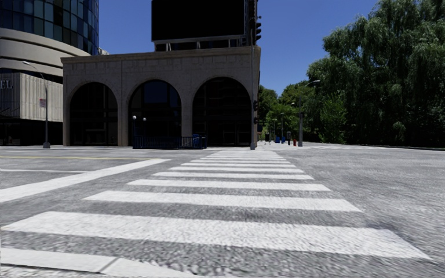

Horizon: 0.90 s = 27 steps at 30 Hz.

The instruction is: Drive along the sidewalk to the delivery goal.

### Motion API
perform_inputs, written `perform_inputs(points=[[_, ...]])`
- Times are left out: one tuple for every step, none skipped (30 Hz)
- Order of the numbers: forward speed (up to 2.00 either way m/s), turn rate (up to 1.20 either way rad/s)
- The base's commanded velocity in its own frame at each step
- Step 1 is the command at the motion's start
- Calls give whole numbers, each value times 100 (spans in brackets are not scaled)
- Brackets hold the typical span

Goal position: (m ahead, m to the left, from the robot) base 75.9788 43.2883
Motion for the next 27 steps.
perform_inputs(points=[[200,0],[200,0],[200,0],[200,0],[200,0],[200,0],[200,0],[200,0],[195,0],[177,0],[177,0],[162,0],[154,0],[154,0],[146,0],[139,0],[139,0],[134,0],[132,0],[131,0],[131,0],[130,0],[129,0],[129,0],[129,0],[129,0],[129,0]])
